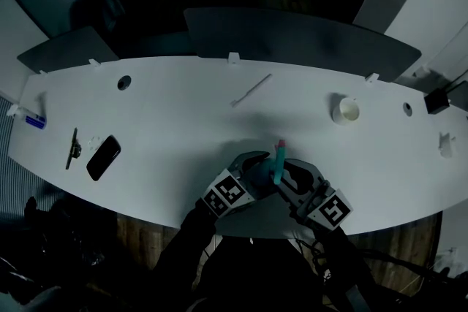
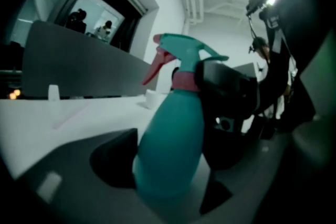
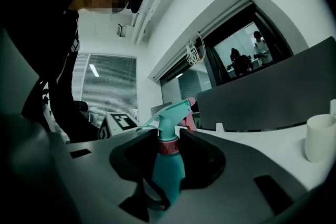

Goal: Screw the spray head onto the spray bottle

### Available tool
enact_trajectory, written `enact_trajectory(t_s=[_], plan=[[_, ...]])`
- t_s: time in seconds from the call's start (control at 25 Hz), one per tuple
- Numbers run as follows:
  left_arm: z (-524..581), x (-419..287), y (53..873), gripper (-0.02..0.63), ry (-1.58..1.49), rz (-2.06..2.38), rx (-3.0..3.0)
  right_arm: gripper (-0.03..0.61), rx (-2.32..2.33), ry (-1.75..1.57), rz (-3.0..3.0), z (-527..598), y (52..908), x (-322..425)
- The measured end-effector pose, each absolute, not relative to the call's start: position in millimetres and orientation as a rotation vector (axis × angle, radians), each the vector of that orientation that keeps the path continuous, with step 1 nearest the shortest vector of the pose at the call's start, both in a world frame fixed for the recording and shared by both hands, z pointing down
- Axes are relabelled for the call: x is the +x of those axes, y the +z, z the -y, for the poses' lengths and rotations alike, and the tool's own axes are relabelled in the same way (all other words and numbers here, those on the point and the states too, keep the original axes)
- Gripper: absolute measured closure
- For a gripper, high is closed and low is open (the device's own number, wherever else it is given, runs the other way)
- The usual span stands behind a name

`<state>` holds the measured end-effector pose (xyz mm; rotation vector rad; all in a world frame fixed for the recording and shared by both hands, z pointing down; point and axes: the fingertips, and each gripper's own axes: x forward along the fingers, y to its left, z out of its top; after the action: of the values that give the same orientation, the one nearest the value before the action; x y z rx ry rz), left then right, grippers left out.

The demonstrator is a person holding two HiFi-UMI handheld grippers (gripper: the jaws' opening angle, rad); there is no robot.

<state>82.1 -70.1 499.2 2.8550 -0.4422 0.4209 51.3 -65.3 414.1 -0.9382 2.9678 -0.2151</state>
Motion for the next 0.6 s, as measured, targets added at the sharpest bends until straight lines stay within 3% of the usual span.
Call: enact_trajectory(t_s=[0.2, 0.32, 0.44, 0.6], plan=[[77.1, 75.9, 494.6, 0.238, 0.249, 1.099, 2.709, 0.448, -1.249, -0.131, -2.836, 61.8, 414.3, 56.4], [75.5, 76.8, 496.4, 0.238, 0.234, 1.244, 2.654, 0.448, -1.306, -0.113, -2.828, 59.2, 416.6, 57.8], [71.6, 73.5, 498.3, 0.234, 0.247, 1.037, 2.734, 0.448, -1.199, -0.202, -2.861, 60.4, 419.2, 56.8], [68.3, 68.8, 507.3, 0.183, 0.437, 0.479, 2.802, 0.448, -0.952, -0.286, -2.962, 61.9, 418.0, 54.3]])
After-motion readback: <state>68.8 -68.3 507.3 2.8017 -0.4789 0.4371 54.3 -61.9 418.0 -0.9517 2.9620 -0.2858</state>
